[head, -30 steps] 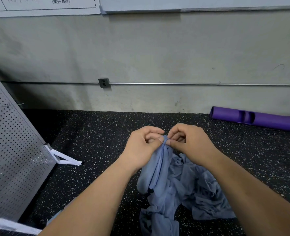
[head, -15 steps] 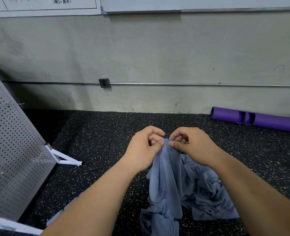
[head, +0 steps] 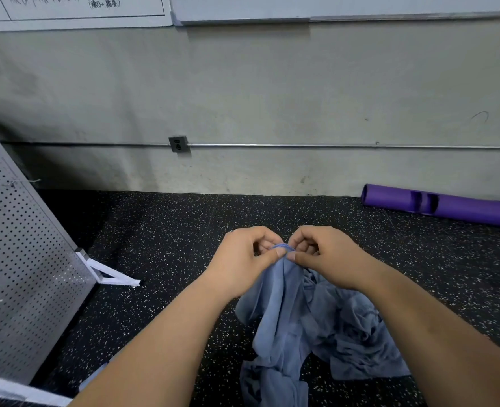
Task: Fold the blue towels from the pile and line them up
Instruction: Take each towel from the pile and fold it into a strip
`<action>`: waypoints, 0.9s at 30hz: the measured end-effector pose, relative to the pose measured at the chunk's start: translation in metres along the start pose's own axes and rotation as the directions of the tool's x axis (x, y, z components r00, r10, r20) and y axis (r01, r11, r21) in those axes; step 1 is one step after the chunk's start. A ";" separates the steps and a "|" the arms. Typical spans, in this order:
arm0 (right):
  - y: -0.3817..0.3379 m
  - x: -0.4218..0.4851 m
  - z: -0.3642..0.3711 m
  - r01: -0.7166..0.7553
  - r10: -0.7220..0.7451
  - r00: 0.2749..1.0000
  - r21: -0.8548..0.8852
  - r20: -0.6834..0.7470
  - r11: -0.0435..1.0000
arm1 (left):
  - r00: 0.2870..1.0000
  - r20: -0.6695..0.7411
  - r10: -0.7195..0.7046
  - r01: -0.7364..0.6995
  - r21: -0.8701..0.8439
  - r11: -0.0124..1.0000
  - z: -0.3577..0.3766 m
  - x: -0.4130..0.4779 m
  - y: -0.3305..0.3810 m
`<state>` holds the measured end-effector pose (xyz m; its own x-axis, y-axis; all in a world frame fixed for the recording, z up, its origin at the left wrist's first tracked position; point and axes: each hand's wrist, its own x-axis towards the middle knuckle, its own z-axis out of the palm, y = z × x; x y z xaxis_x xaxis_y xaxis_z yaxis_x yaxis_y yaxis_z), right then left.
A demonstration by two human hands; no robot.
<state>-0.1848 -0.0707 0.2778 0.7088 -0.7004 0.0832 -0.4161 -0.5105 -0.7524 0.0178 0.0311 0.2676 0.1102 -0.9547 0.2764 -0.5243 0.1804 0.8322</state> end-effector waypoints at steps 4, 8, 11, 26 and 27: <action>-0.002 0.000 0.007 0.030 -0.031 0.999 0.060 0.013 0.998 | 0.999 -0.013 0.048 -0.046 0.118 0.992 -0.003 -0.002 -0.001; 0.002 0.000 0.008 0.004 -0.012 0.997 0.113 0.075 0.994 | 0.982 -0.178 0.067 -0.047 0.111 0.993 -0.012 0.000 0.001; 0.016 -0.001 0.002 -0.047 0.043 0.995 0.040 0.091 0.998 | 0.945 -0.324 0.050 -0.020 0.097 0.995 -0.025 0.002 -0.008; 0.054 -0.028 -0.038 -0.077 -0.006 0.986 -0.478 -0.169 0.875 | 0.778 -0.613 -0.136 0.159 -0.018 0.987 -0.090 -0.016 -0.052; 0.054 -0.031 -0.040 -0.073 -0.042 0.978 -0.528 -0.202 0.846 | 0.793 -0.596 -0.124 0.169 0.019 0.985 -0.091 -0.018 -0.050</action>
<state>-0.2517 -0.0967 0.2613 0.5956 -0.7650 0.2449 -0.7048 -0.6440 -0.2975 0.1185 0.0610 0.2649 0.6560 -0.6386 0.4023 -0.5143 0.0120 0.8575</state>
